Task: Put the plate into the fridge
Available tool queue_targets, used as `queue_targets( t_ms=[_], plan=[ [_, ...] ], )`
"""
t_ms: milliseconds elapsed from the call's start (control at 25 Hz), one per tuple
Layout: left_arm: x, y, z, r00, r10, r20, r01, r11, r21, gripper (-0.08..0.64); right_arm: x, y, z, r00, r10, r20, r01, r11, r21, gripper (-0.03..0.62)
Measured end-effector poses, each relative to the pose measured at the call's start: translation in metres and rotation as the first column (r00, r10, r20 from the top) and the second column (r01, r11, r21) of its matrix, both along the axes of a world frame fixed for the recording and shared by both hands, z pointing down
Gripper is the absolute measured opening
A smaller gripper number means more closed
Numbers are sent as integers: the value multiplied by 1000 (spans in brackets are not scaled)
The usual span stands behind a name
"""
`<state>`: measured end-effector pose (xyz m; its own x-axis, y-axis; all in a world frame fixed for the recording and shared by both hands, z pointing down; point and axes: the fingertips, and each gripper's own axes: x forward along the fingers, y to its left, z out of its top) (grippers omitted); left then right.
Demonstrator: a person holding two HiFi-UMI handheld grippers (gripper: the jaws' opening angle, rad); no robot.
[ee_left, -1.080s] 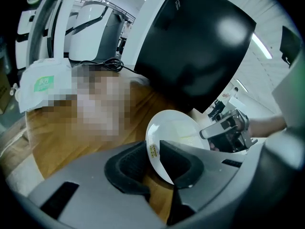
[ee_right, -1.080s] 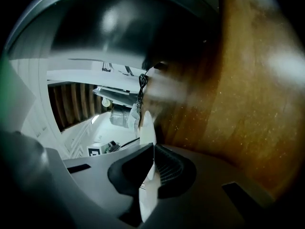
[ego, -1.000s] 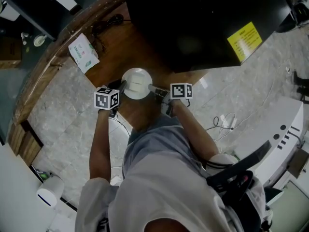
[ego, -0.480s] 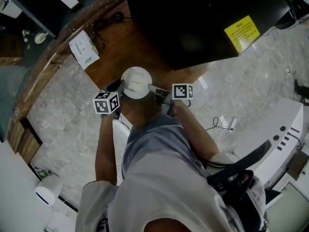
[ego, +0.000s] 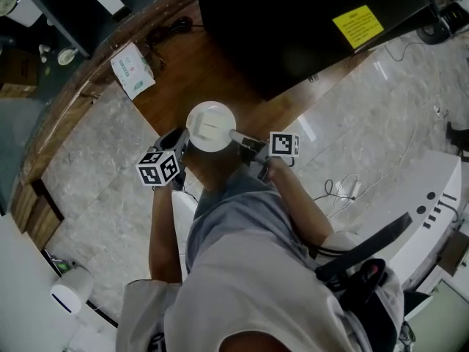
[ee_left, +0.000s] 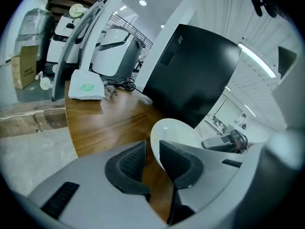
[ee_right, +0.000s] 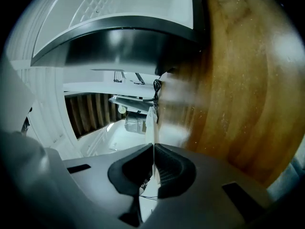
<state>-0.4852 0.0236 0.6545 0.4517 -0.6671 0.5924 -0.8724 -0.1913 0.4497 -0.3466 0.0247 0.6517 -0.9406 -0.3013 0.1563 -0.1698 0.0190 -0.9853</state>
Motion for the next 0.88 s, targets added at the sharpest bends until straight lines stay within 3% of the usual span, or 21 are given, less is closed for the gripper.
queue_targets(
  t_ms=[200, 400, 560, 880],
  plan=[
    [-1, 31, -17, 1000, -18, -22, 19, 998, 62, 94, 7, 22, -17, 999, 47, 27, -48, 999, 22, 23],
    [12, 43, -52, 999, -16, 51, 7, 984, 177, 66, 19, 31, -48, 997, 58, 59, -63, 995, 84, 23],
    [42, 45, -83, 992, 2, 122, -33, 968, 250, 20, 41, 36, -62, 996, 84, 42, -87, 994, 68, 23],
    [118, 57, -115, 984, 21, 175, -72, 955, 288, 20, 104, 31, -91, 992, 98, 78, -108, 986, 130, 23]
  ],
)
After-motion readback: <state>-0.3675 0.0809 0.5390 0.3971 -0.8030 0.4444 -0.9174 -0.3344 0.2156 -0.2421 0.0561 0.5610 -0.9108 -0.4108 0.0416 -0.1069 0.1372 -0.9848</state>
